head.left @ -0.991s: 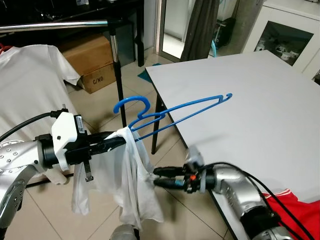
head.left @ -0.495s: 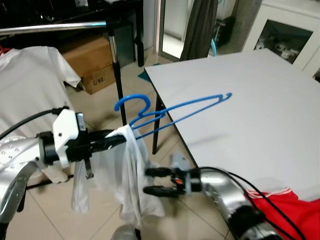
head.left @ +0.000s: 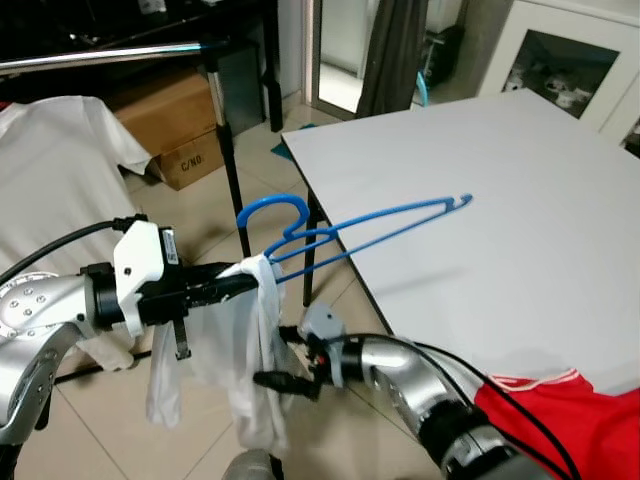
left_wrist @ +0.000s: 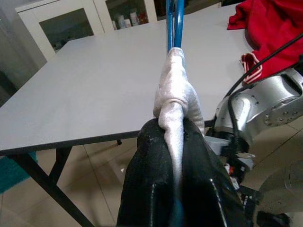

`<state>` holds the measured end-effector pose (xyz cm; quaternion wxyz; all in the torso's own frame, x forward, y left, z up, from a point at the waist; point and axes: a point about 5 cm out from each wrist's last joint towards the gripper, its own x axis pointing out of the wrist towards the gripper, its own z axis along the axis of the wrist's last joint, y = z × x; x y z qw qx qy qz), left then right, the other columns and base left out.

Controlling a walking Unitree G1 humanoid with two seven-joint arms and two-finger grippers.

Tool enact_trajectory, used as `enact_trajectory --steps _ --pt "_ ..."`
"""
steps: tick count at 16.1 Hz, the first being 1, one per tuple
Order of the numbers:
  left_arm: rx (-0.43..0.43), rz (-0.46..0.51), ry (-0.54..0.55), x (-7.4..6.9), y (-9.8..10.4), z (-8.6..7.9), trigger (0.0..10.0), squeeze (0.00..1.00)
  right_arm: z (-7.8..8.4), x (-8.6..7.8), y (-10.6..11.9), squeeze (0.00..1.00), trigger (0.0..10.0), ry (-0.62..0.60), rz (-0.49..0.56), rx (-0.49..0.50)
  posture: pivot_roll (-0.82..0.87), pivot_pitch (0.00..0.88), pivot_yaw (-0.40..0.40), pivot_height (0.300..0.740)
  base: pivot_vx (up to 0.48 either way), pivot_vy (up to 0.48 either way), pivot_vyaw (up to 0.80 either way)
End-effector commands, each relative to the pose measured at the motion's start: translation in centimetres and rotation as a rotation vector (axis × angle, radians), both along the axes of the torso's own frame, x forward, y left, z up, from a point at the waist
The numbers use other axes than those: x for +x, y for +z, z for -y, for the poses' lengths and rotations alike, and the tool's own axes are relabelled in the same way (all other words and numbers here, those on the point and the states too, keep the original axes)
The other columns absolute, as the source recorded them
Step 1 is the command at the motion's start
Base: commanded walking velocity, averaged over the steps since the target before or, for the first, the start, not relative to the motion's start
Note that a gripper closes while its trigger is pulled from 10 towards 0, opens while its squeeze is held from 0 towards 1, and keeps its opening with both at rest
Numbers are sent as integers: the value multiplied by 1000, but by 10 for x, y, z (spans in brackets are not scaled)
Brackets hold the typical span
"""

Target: Hang hanger

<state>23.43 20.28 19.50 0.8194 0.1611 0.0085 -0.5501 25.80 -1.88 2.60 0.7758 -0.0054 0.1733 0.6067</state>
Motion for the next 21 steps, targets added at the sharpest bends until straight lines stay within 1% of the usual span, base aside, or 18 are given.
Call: enact_trajectory --steps 1,2,3,4,5,6,7,8,9,10,11,12,14,15,19,20,21 --pt "8 20 -18 -1 4 3 0 0 4 7 4 1000 10000 -31 21 3 125 41 41 740 0 0 0" --pt "9 18 -15 -3 3 2 0 0 12 11 2 231 10000 -60 27 -19 126 43 40 740 0 0 0" --pt "9 18 -15 -3 3 2 0 0 12 11 2 231 10000 -60 27 -19 126 43 40 740 0 0 0" --pt "10 17 -14 -3 3 2 0 0 17 17 3 0 10000 -102 41 -23 126 45 40 740 0 0 0" --pt "10 18 -15 -3 4 2 0 0 20 22 7 0 10000 -113 54 -11 126 46 42 740 0 0 0" --pt "10 18 -18 -3 4 2 0 0 20 23 9 0 10000 -83 61 -1 126 46 42 740 0 0 0" --pt "11 18 -19 -3 4 2 0 0 19 21 10 0 10000 -52 61 9 126 46 42 740 0 0 0" --pt "14 18 -25 -2 4 3 0 0 14 17 11 0 10000 27 67 19 124 46 44 740 0 0 0" --pt "16 18 -28 -1 4 4 0 0 10 15 10 0 10000 50 64 11 124 46 44 740 0 0 0" --pt "18 19 -31 -1 4 5 0 0 9 16 10 0 10000 47 53 9 129 46 42 740 0 0 0" --pt "20 19 -32 -1 3 6 0 0 12 21 11 0 10000 17 31 11 135 46 40 740 0 0 0" --pt "22 18 -32 -3 3 6 0 0 18 27 13 0 10000 -8 40 -4 142 46 38 740 0 0 0" --pt "30 12 -27 -5 2 4 0 0 31 34 17 0 10000 -16 76 -37 148 46 35 740 0 0 0" --pt "39 8 -24 -6 0 3 0 0 38 37 18 0 10000 -10 101 -71 150 46 33 740 0 0 0" --pt "44 6 -23 -7 -2 4 0 0 52 45 22 0 10000 -25 137 -111 150 46 27 740 0 0 0" --pt "43 6 -25 -7 -2 4 0 0 55 46 23 0 10000 -17 141 -118 150 46 27 740 0 0 0" --pt "43 6 -27 -7 -2 5 0 0 57 44 22 0 10000 16 142 -121 150 46 27 740 0 0 0"
